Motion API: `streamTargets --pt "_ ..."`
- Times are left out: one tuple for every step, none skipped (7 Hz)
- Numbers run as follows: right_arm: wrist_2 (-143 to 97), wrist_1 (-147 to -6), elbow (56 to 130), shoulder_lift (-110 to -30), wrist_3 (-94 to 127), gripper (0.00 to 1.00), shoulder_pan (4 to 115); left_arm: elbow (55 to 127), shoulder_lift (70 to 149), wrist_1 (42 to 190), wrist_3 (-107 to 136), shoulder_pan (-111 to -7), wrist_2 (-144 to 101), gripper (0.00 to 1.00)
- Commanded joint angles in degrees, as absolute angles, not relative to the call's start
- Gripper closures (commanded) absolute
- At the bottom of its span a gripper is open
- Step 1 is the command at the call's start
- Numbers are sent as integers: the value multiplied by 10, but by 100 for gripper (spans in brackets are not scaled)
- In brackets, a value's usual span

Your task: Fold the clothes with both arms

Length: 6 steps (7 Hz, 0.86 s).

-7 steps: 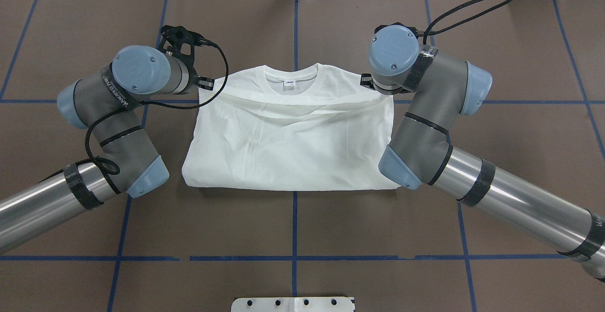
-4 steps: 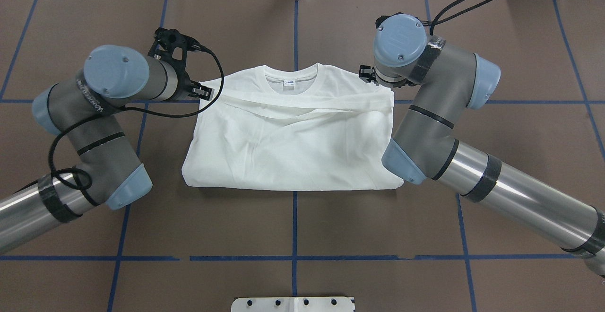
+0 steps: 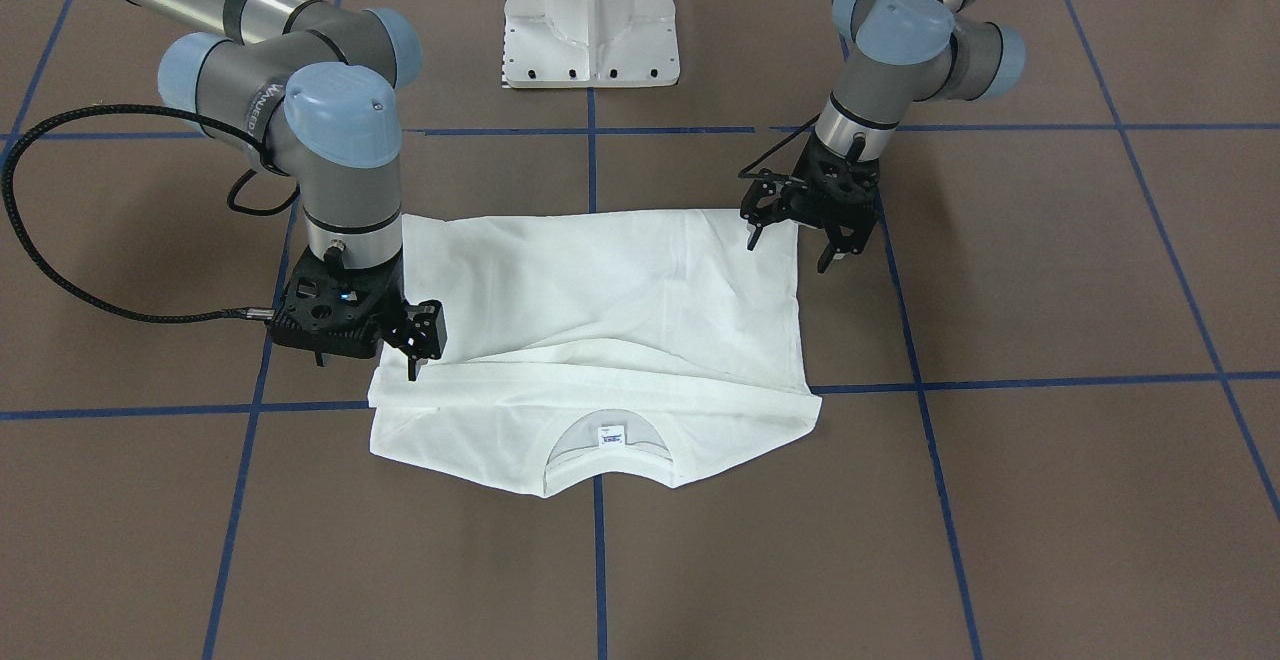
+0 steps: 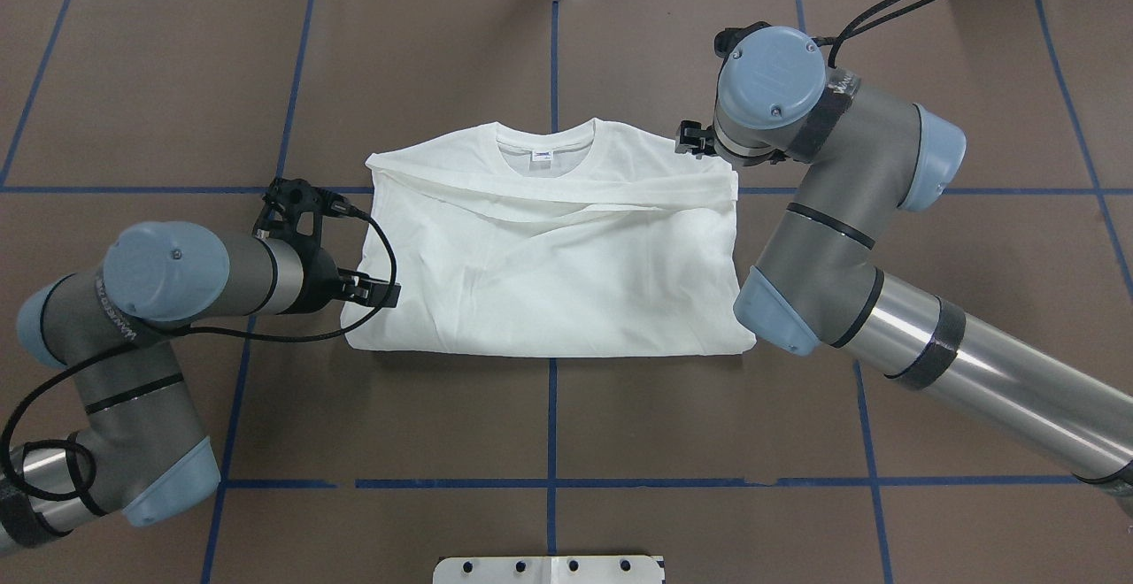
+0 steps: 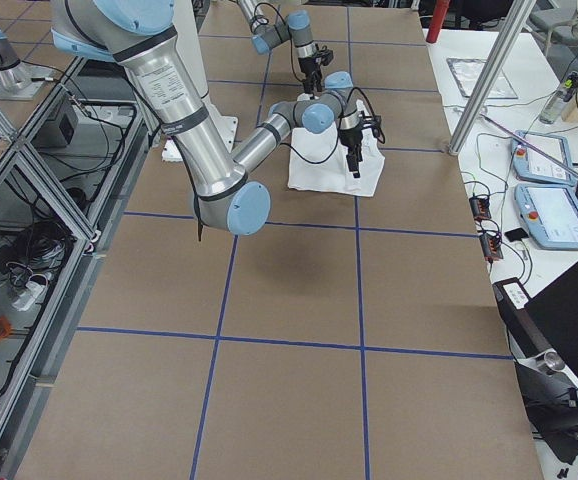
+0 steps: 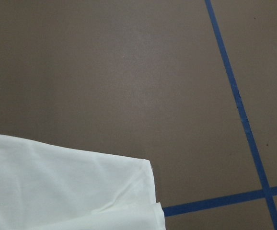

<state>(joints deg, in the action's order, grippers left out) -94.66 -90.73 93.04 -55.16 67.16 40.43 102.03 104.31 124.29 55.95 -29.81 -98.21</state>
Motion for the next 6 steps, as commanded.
streamTargets --pt "-947 -907 932 -554 671 0 403 1021 1031 1264 605 -260 -964 30" --pt "-947 -907 932 -554 671 0 403 1024 1034 1264 618 -249 -964 64" --pt "-946 -907 931 -554 671 0 403 1024 1034 1264 626 -245 -963 94" --pt "-946 -906 931 -554 671 0 403 1028 1033 1264 627 -244 -962 100" --pt "-945 -897 930 -554 671 0 401 1032 1032 1264 625 -245 -954 100" --pt "-944 -890 927 -555 671 0 401 1034 1027 1263 617 -249 -956 100"
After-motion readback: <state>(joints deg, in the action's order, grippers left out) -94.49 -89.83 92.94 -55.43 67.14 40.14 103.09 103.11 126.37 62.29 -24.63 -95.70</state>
